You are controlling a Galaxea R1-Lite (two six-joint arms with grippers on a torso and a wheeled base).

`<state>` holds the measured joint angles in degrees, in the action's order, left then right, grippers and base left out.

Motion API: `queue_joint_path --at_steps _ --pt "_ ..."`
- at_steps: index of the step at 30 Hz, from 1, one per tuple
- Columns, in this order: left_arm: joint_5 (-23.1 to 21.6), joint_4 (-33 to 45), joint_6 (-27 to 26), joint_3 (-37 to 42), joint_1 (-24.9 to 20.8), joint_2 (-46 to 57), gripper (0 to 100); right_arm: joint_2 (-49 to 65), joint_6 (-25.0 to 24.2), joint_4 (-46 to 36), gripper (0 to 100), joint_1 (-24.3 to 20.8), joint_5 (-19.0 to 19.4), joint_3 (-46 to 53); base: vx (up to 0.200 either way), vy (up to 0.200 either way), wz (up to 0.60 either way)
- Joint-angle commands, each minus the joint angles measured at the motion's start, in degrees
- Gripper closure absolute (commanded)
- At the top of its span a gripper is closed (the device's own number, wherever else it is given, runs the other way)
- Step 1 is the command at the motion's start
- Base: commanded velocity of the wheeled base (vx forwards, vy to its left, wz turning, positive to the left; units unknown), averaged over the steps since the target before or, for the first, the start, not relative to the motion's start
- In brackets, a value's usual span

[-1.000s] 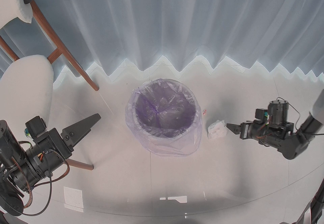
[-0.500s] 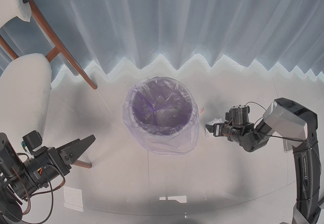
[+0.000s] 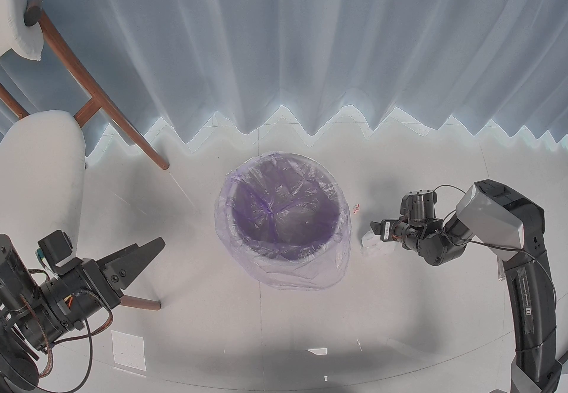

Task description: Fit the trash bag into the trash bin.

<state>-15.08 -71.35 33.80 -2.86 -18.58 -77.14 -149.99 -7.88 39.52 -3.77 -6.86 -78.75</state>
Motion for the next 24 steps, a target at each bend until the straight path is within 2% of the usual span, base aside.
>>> queue_joint_path --at_steps 1,9,10,19,23,24 --pt "0.05 -0.02 0.03 -0.48 0.03 -0.38 0 -0.74 0.14 0.20 0 -0.10 0.10 0.79 0.000 0.000 0.00" --pt "0.31 -0.19 -0.76 -0.39 0.56 -0.29 0 -4.96 0.14 -0.32 0 -0.45 0.27 -3.60 0.000 0.000 0.00" --pt "0.31 -0.19 -1.02 -0.21 0.65 -0.20 0 -5.57 0.14 -0.50 100 -0.36 0.27 -4.48 0.000 0.000 0.00" --pt "0.49 -0.02 -1.11 -0.39 1.26 -0.47 0 -5.57 0.14 -2.52 100 -0.36 0.27 -4.92 0.000 0.000 0.00" --pt "0.49 -0.19 -1.28 -0.48 1.44 -0.38 0 0.58 0.14 -2.17 100 0.08 0.27 -2.28 0.000 0.000 0.00" --pt "0.40 -0.19 -2.08 -0.48 1.97 -0.20 0 6.91 -0.30 -2.17 100 0.16 0.18 0.53 0.000 0.000 0.00"
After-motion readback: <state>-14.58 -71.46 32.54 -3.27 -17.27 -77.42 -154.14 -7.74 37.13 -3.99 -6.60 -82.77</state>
